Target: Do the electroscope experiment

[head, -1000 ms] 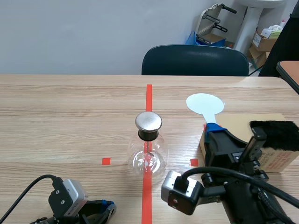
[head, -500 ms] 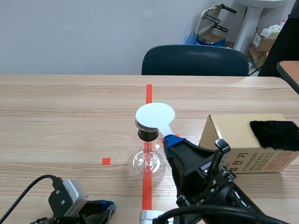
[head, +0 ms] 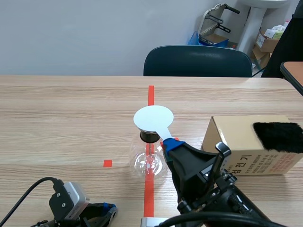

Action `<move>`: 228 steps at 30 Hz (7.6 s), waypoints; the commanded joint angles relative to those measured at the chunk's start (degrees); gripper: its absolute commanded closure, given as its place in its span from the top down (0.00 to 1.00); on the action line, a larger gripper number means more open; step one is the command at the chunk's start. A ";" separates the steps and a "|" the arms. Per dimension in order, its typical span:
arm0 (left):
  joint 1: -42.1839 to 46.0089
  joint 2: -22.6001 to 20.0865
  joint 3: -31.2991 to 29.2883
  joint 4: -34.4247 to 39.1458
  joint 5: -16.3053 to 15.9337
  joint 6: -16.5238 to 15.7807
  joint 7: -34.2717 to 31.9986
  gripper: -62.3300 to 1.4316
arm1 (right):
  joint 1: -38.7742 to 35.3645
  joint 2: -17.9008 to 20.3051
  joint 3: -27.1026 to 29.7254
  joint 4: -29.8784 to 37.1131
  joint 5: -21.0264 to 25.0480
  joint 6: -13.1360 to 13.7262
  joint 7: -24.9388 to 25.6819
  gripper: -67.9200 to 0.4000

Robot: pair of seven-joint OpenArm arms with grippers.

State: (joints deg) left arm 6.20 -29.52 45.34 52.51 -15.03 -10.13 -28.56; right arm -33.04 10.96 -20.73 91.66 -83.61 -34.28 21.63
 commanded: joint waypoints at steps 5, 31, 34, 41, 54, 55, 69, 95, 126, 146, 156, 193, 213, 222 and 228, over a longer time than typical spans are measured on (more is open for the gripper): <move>2.84 0.28 1.46 -0.76 1.16 -1.11 3.13 0.08 | 0.70 0.15 0.20 0.52 -0.09 -0.63 -0.04 0.03; 2.84 0.28 1.46 -0.76 1.16 -1.11 3.13 0.08 | 0.70 0.15 0.20 0.52 -0.09 -0.61 -0.04 0.03; 2.84 0.28 1.46 -0.76 1.16 -1.11 3.13 0.08 | 0.70 0.15 0.20 0.52 -0.09 -0.61 -0.04 0.03; 2.84 0.28 1.46 -0.76 1.16 -1.11 3.13 0.08 | 0.70 0.15 0.20 0.52 -0.09 -0.61 -0.04 0.03; 2.84 0.28 1.46 -0.76 1.16 -1.11 3.13 0.08 | 0.70 0.15 0.20 0.52 -0.09 -0.61 -0.04 0.03; 2.84 0.28 1.46 -0.76 1.16 -1.11 3.13 0.08 | 0.70 0.15 0.20 0.52 -0.09 -0.61 -0.04 0.03; 2.84 0.28 1.46 -0.76 1.16 -1.11 3.13 0.08 | 0.70 0.15 0.20 0.52 -0.09 -0.61 -0.04 0.03; 2.84 0.28 1.46 -0.76 1.16 -1.11 3.13 0.08 | 0.70 0.15 0.20 0.52 -0.09 -0.61 -0.04 0.03; 2.84 0.28 1.46 -0.76 1.16 -1.11 3.13 0.08 | 0.70 0.15 0.20 0.52 -0.09 -0.61 -0.11 0.03; 2.80 0.33 1.46 -0.70 1.14 -1.11 2.43 0.08 | 0.68 0.15 0.20 0.52 -0.09 -0.61 -25.22 0.03; 1.57 2.21 1.46 0.59 1.05 -1.14 2.47 0.08 | 0.68 0.15 0.20 0.52 -0.09 -0.61 -29.70 0.03; -2.78 2.16 -2.23 9.55 0.72 3.63 5.97 0.08 | 0.70 0.15 0.15 0.52 -0.09 -0.61 2.01 0.03; -2.73 2.14 -6.82 9.55 0.72 3.61 7.06 0.08 | 0.68 0.15 0.15 0.52 -0.09 -0.61 -26.84 0.03; -2.73 2.14 -6.91 9.55 0.72 3.61 7.65 0.08 | 0.68 0.15 0.15 0.52 -0.09 -0.61 -34.69 0.03; -2.73 2.14 -6.91 9.55 0.72 3.58 7.65 0.08 | 0.68 0.15 0.15 0.52 -0.09 -0.61 -32.37 0.03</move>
State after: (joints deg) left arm 3.92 -27.64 38.59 61.14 -14.31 -6.20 -19.97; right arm -33.04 10.96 -20.73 91.66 -83.61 -34.28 -11.44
